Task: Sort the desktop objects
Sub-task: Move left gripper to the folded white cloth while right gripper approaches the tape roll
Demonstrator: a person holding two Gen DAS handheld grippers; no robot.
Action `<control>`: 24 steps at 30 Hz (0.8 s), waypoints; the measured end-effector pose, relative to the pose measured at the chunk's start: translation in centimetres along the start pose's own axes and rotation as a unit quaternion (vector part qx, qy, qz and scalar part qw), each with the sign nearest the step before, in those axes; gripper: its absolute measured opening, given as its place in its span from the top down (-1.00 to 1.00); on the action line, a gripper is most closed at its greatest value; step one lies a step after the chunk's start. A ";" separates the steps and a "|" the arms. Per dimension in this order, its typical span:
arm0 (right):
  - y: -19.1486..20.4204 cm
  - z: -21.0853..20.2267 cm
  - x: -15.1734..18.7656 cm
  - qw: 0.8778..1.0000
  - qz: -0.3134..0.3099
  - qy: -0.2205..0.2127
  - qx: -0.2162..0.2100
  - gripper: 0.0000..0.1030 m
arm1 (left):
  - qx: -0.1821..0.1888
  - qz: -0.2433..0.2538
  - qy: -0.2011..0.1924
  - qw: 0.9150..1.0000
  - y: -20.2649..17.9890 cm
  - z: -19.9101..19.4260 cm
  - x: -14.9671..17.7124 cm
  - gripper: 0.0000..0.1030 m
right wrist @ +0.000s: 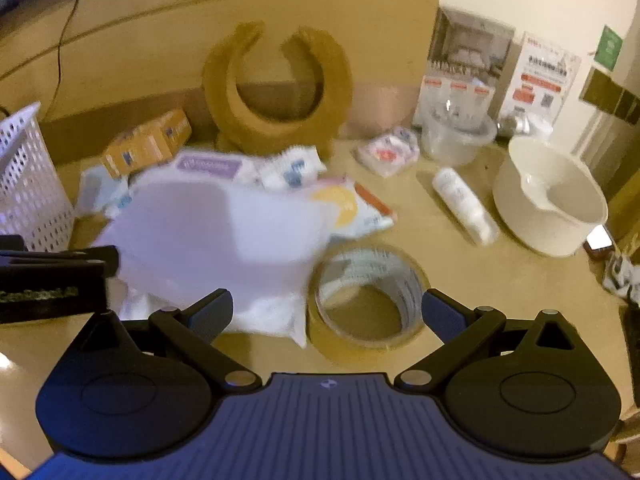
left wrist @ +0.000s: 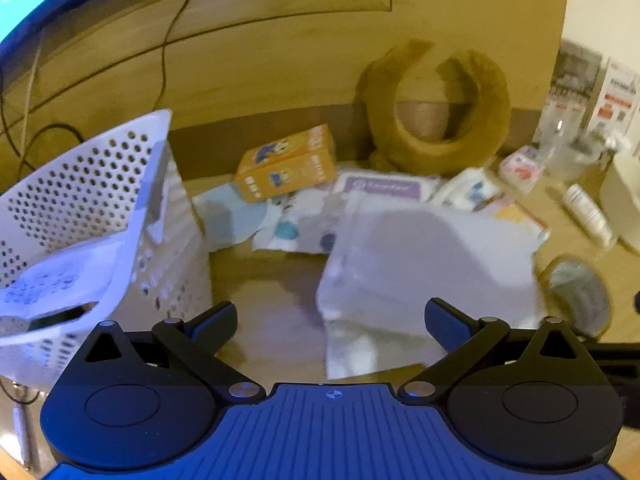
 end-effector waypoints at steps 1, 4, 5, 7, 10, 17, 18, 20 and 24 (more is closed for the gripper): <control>-0.2 0.1 0.4 1.000 0.001 0.000 0.001 -0.96 | -0.001 0.008 0.000 1.000 0.0 0.0 0.4 -1.00; -1.0 0.0 1.5 1.000 -0.001 -0.007 0.006 -0.96 | -0.003 0.023 0.001 1.000 0.0 0.2 1.7 -1.00; -1.4 0.0 1.8 1.000 -0.003 -0.009 0.010 -0.96 | -0.002 0.025 0.002 1.000 0.0 0.2 2.0 -1.00; -2.1 0.1 2.4 1.000 -0.006 -0.012 0.017 -0.96 | -0.001 0.026 0.001 1.000 0.0 0.2 2.5 -1.00; -3.2 0.3 3.2 1.000 0.002 -0.009 0.020 -0.96 | 0.001 0.031 -0.003 1.000 -0.2 0.4 2.5 -1.00; -4.1 0.6 3.6 1.000 0.024 -0.012 0.009 -0.96 | 0.004 0.044 -0.026 0.999 -0.9 0.9 1.1 -1.00; -4.1 0.8 3.5 1.000 0.024 -0.012 0.012 -0.96 | 0.004 0.042 -0.026 0.999 -0.9 1.1 0.9 -1.00; -4.4 1.1 3.1 0.999 0.028 -0.014 0.018 -0.96 | 0.003 0.038 -0.027 0.999 -0.8 1.5 0.5 -1.00; -5.2 2.0 1.8 0.998 0.045 -0.021 0.031 -0.96 | 0.003 0.040 -0.032 0.999 -1.2 2.5 -0.3 -1.00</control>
Point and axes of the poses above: each gripper's, at about its wrist camera, not at the fingertips, and z roughly the way its jaws point, y to its left, x to its underside, the point moved 6 cm from there along z, roughly the way its jaws point, and after that the axes turned 5 degrees about -y, right-handed, at the moved point
